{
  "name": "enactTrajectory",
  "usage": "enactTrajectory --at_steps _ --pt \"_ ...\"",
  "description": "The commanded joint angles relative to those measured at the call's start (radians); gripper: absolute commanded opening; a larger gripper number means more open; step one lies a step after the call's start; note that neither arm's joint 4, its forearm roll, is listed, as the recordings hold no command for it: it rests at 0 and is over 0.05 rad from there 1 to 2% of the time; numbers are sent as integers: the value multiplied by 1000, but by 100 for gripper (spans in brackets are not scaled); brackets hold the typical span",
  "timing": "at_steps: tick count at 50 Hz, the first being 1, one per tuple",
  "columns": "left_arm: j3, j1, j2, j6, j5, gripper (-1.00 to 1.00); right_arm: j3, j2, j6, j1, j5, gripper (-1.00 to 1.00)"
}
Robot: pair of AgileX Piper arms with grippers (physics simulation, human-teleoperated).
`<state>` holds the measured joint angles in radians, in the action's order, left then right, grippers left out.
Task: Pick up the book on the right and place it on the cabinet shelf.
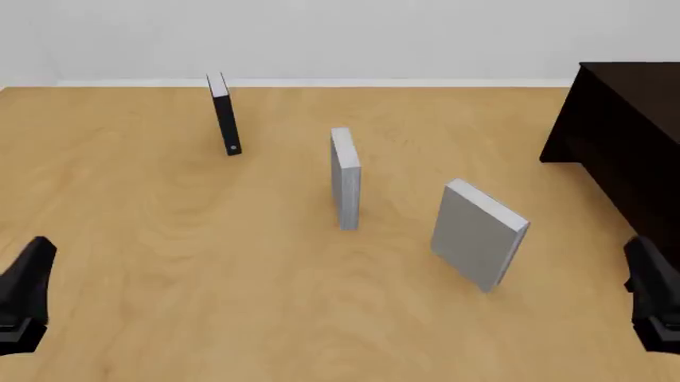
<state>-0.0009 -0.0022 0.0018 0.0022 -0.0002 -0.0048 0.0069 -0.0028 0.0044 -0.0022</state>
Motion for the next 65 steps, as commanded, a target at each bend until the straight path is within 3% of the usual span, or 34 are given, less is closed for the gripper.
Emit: enactTrajectory --at_steps 1,6,10,18,21,38,51,54,65 --pt "-3 -10 8 7 -4 100 -41 44 -14 35 -6 100" --pt "-5 -27 11 11 -5 100 -118 78 -18 78 32 100" --pt "-7 -24 11 10 -5 100 -237 177 -110 136 84 100" --pt "-12 -14 9 0 -1 100 -402 258 -125 174 175 100" --pt "-12 -10 13 2 -4 100 -482 308 -162 192 216 100" --pt "-4 -34 30 9 -7 100 -866 547 -170 264 460 100" --pt "-7 -33 30 8 -4 100 -1118 743 -231 302 631 100" --pt "-10 -33 35 7 -7 100 -1172 788 -215 333 674 100" --pt "-10 -39 30 6 1 100 -1426 954 -282 373 838 100"
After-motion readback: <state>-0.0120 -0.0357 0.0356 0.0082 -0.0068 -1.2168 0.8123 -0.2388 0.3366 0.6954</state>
